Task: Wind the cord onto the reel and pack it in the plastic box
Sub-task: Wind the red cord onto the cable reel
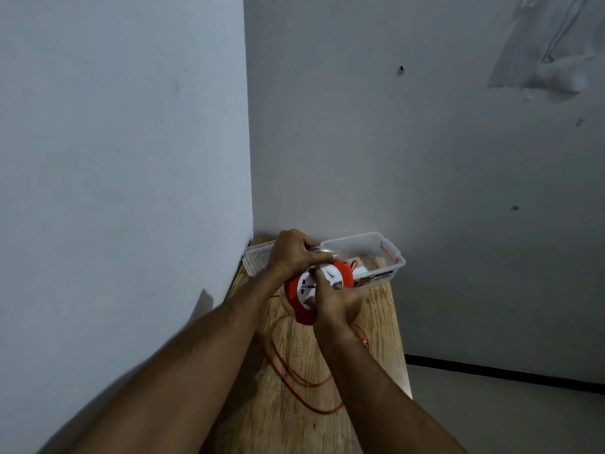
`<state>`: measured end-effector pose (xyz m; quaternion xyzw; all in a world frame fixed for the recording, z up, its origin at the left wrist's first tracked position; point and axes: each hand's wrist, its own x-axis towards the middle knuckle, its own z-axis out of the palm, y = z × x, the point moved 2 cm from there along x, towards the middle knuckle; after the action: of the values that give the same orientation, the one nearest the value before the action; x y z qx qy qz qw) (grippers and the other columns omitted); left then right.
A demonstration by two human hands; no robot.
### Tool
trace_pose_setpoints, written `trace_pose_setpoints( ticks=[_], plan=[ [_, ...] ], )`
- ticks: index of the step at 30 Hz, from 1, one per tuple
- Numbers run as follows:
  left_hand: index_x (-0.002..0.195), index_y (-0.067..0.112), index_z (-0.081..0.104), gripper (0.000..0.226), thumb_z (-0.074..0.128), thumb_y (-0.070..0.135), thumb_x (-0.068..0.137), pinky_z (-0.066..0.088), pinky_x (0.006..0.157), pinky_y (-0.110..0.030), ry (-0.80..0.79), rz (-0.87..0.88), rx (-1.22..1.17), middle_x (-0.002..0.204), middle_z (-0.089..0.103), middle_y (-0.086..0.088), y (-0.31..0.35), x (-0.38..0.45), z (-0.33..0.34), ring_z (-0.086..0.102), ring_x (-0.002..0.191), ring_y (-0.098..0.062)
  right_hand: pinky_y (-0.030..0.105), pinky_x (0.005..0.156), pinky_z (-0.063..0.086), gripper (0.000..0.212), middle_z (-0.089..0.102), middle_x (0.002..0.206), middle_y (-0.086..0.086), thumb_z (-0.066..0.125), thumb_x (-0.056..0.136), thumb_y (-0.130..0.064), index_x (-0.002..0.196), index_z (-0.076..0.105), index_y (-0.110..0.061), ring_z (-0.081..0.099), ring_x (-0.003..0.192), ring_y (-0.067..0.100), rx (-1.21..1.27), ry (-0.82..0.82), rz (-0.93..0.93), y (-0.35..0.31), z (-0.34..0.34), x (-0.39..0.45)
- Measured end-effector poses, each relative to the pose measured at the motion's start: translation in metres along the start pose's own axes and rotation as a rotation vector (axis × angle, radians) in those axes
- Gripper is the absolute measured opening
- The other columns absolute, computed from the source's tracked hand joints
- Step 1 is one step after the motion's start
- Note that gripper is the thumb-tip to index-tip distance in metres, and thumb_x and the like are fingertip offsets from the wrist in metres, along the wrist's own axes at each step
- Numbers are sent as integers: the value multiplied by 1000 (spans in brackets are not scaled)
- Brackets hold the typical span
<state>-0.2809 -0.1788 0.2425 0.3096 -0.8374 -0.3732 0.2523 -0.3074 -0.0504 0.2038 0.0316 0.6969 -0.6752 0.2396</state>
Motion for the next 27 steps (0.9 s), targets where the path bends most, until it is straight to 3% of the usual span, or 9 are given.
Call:
trace_pose_setpoints(
  ticks=[2,5,9,11,14,15,17,20,27],
  plan=[
    [70,16,81,62,78,76,56,60,57,-41,-1,27,16,61,74,3,0,-1,4,70,56,-12,38,64,56,59,59,133,19,76,88,-36,132,51,-6,64,112,38,368,-97,308,3,13,3],
    [69,16,81,56,82,71,60,60,58,-42,-6,22,11,61,73,3,-2,1,6,71,57,-14,34,45,53,79,57,135,20,83,80,-38,142,44,-8,67,99,37,599,-51,462,6,15,22],
    [67,8,79,50,87,57,69,58,56,-36,-15,-70,-89,62,75,-4,-4,6,1,73,58,-23,47,57,63,49,73,102,23,81,79,-15,120,57,-3,75,64,31,508,-135,400,-8,0,3],
    [71,8,80,46,86,54,74,58,58,-34,-5,-108,-132,64,76,-3,0,6,-2,74,56,-18,42,60,63,25,73,91,15,78,83,-9,99,60,-12,75,59,22,297,-69,114,-14,-14,-10],
    [75,8,81,45,86,53,75,59,57,-32,-23,-92,-125,65,76,-3,2,5,-7,74,55,-15,19,69,58,20,71,96,0,76,86,-10,93,60,-20,69,77,6,-301,-56,-786,-28,-31,-27],
    [78,7,82,46,86,53,74,61,58,-33,-36,-86,-121,67,77,-4,2,5,-9,75,58,-17,19,77,57,18,70,99,-1,77,85,-13,96,63,-17,67,86,6,-472,-116,-1054,-29,-34,-27],
    [83,7,83,48,86,54,74,63,64,-35,-62,-84,-114,74,79,-6,1,4,-12,77,65,-22,39,96,54,31,66,117,6,79,80,-26,106,67,-15,62,110,19,-847,-290,-1385,-26,-35,-16],
    [85,11,83,45,85,54,74,63,63,-31,-88,-83,-107,74,79,-3,-2,3,-11,77,65,-20,58,106,42,52,54,136,9,87,72,-35,119,68,-24,51,131,28,-1261,-435,-1488,-25,-38,-2],
    [83,14,84,36,88,48,73,61,60,-24,-141,-56,-105,74,79,-1,-4,4,-10,76,63,-13,56,107,35,65,39,149,12,84,76,-31,136,60,-32,38,141,33,-1493,-475,-1539,-30,-38,2]
  ],
)
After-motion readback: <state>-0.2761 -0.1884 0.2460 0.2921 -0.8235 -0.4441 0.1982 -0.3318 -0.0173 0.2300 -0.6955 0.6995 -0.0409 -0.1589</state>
